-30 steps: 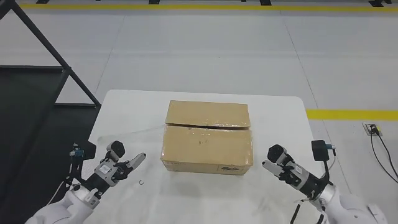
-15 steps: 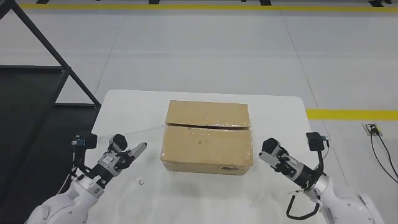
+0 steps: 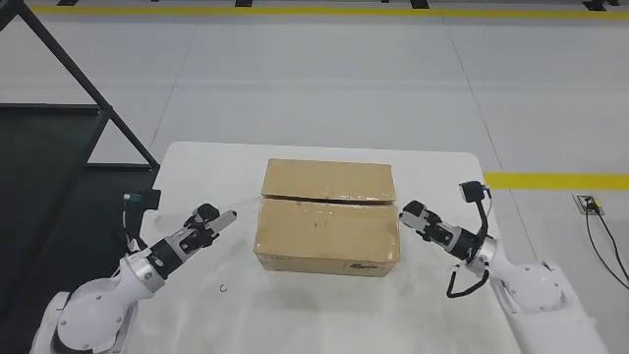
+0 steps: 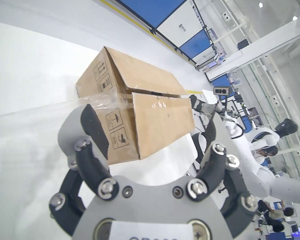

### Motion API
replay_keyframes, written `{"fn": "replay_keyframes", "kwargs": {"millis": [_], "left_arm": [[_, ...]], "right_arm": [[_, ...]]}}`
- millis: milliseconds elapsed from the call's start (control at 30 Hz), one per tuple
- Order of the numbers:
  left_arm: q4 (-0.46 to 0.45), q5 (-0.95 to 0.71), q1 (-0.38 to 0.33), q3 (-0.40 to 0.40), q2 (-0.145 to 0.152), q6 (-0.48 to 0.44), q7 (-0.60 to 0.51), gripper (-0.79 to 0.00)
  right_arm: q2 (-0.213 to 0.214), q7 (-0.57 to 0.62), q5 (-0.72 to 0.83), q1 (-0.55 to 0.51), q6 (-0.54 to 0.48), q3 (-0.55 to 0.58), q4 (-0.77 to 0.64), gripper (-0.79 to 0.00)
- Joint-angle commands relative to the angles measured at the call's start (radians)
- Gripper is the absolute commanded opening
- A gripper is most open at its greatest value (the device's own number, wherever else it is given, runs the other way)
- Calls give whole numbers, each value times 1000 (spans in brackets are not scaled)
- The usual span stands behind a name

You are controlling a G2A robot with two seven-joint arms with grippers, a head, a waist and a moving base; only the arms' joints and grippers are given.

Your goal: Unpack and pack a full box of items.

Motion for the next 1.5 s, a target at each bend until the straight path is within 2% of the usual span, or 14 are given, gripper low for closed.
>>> {"fn": "replay_keyframes", "kwargs": {"millis": [0,300,667,800,967,1133,1467], "left_arm": [[5,-1,-2,0,2,0,-3,0],[-1,20,3,23,7,2,13,0],[-2,-7,-4,45,13,13,18,0],[1,-38,-15,34,12,52,64,0],[1,-85,-20,18,16,52,50,0],[-2,-59,-21,12,20,51,35,0],[-28,-39,-1,36,23,25,17,0]], "right_arm": [[-1,27,30,24,-11,-11,33,0],[3,164,192,77,-69,-37,94,0],[22,346,401,58,-122,-14,59,0],[34,356,421,30,-112,-3,-3,0],[56,355,424,-32,-112,16,-107,0],[84,344,368,-89,-124,21,-195,0],[140,285,275,-157,-182,-4,-262,0]]}}
